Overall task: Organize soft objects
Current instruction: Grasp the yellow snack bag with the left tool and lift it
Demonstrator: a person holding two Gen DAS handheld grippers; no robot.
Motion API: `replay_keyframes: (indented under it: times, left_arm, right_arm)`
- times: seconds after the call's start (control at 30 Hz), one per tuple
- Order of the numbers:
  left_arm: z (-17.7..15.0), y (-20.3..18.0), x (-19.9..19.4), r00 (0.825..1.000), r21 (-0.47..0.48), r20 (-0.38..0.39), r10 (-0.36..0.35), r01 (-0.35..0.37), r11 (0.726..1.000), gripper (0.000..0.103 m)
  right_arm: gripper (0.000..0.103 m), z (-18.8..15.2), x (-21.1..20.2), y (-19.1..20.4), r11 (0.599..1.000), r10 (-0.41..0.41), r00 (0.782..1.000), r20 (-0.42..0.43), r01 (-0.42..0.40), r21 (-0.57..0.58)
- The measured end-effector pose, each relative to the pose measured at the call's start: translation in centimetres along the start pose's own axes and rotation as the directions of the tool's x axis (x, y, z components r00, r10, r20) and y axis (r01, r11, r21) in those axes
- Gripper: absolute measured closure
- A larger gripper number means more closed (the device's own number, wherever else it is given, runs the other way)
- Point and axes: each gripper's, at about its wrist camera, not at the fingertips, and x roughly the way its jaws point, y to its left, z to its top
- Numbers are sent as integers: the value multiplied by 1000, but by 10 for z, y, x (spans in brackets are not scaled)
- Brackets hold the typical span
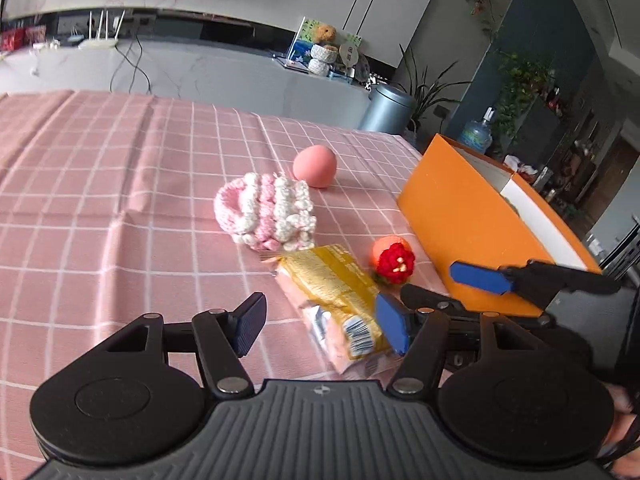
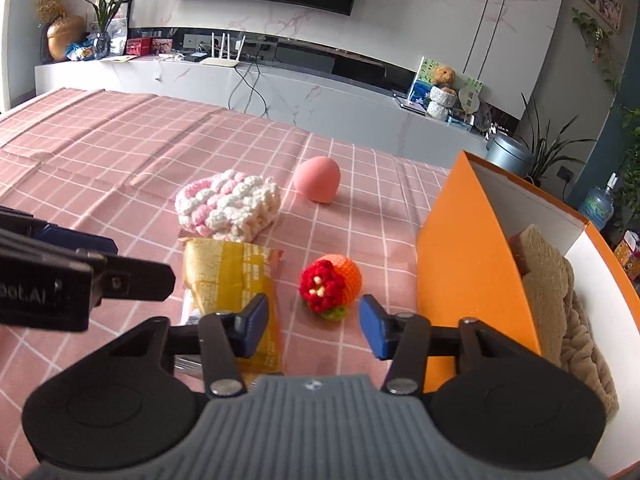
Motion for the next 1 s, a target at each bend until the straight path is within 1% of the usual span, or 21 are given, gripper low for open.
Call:
replay_keyframes:
  times: [0.07,0.13,0.3,0.37,0.47,0.5,0.57,0.63,0.77,0.83,0.93,0.97,1.0]
  left_arm:
    - [2,0,7,1000,-30,-8,-24,24,999,29]
    - [3,-3,14,999,-49,-21,-40,39,998,27]
    - [2,-1,31,997,-97,-55,-53,47,994,27]
    - [0,1,35,997,-111,-66,-47,40,993,27]
    - [-2,5,40,996,-132,-76,-37,27,991,27]
    - [-2,6,42,996,-136,-78,-34,23,990,30]
    - [-3,8,44,997,-140,-79,-20,9,990,31]
    - [-4,8,45,997,-127,-76,-9,-1,992,31]
    - [-3,4,48,998,-105,-66,15,-22,994,31]
    - [-4,0,49,998,-82,-61,31,-36,996,31]
    - [-5,-4,50,997,-50,-60,50,-53,997,30]
    - [-5,-5,50,997,-42,-58,55,-58,997,31]
    - [-7,-7,50,997,-31,-53,63,-64,997,35]
  right_arm:
    - [58,-3,8,1,1000,-17,1000,-22,17,-7]
    - [58,-5,15,1,1000,-12,999,-39,12,-3]
    - [61,-10,28,4,1000,6,998,-60,-6,3]
    - [65,-12,31,6,999,43,998,-54,-42,16]
    - [65,-13,33,15,997,79,996,-49,-79,-6]
    - [65,-14,33,18,996,91,995,-48,-91,-14]
    - [66,-15,33,21,994,104,994,-44,-105,-20]
    - [68,-15,32,23,994,109,993,-37,-109,-25]
    - [83,-16,30,26,990,135,990,-29,-136,-25]
    - [84,-16,29,29,990,131,991,-25,-132,-40]
    - [88,-16,29,29,989,144,989,-27,-144,-21]
    - [89,-16,30,29,989,149,989,-27,-149,-13]
    - [89,-16,30,28,989,150,988,-28,-150,-8]
